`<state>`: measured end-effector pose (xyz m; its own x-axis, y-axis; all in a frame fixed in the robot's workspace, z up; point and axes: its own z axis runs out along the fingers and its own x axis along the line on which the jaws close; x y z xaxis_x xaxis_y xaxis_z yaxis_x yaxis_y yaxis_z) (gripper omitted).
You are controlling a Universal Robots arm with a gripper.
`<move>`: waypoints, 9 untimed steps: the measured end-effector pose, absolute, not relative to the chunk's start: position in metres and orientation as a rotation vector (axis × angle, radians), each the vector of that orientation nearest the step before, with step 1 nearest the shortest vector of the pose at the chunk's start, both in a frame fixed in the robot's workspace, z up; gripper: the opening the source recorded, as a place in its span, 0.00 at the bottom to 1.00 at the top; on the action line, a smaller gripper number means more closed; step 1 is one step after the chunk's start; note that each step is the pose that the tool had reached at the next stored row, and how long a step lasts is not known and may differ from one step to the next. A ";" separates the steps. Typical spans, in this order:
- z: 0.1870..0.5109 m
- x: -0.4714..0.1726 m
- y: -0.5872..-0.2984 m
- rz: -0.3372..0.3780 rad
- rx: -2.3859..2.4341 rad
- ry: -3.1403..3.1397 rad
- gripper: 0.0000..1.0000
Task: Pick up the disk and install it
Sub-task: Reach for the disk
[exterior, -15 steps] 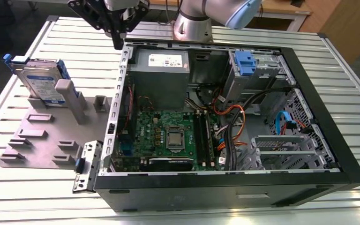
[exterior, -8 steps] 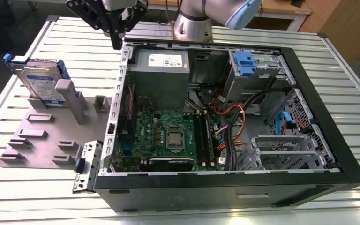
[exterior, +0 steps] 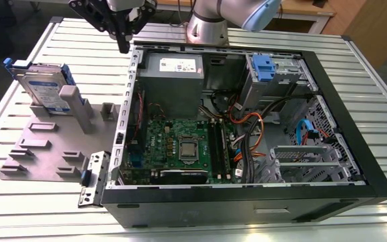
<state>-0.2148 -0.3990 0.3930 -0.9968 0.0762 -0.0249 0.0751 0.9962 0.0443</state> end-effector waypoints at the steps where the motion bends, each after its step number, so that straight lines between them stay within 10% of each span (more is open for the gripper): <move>1: 0.393 -0.216 -0.399 0.068 0.118 3.112 0.11; 9: 0.393 -0.229 -0.399 0.068 0.118 3.112 0.11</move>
